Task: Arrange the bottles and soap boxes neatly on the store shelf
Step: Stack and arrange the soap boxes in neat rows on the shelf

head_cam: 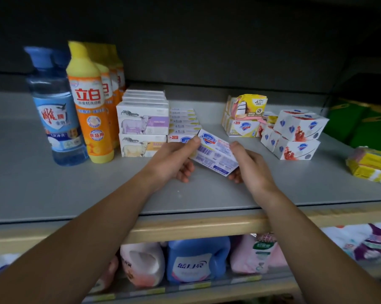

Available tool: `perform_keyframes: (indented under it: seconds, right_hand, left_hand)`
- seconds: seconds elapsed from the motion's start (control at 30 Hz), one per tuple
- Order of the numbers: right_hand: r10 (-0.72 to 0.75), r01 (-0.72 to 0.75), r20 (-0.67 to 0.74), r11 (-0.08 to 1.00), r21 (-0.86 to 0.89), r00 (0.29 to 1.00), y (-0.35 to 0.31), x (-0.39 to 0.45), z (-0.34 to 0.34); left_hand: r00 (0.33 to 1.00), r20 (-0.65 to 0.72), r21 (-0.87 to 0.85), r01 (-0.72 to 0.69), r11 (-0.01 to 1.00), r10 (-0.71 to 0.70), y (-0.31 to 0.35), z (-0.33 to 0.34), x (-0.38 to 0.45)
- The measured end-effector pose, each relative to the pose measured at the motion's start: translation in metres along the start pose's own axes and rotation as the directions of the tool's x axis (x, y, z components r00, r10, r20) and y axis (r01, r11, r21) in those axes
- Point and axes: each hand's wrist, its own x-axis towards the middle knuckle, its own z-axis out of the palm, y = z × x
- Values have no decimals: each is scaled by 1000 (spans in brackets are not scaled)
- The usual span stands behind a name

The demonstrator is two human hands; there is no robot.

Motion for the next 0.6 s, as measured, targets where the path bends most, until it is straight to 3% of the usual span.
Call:
perform_keyframes:
  seconds: [0.2,0.37,0.5,0.6]
  right_hand:
    - [-2,3,-23,1000,24,1000,0,0,-1]
    - [-70,61,17,943,326,997,6,-1,-5]
    - [-205,194,42,962,190,978,10,-3,-8]
    - [-213,202,66,968,147,975,15,-1,-6]
  left_hand:
    - [999,24,-16,-35,999,35,0,-1,-1]
    - [991,122,-145,-38,989,56,3,-2,-5]
    - [996,71,-121,-44,992,53,1,2,-5]
    - [996,41,-92,-80,993,84,-1,2,-5]
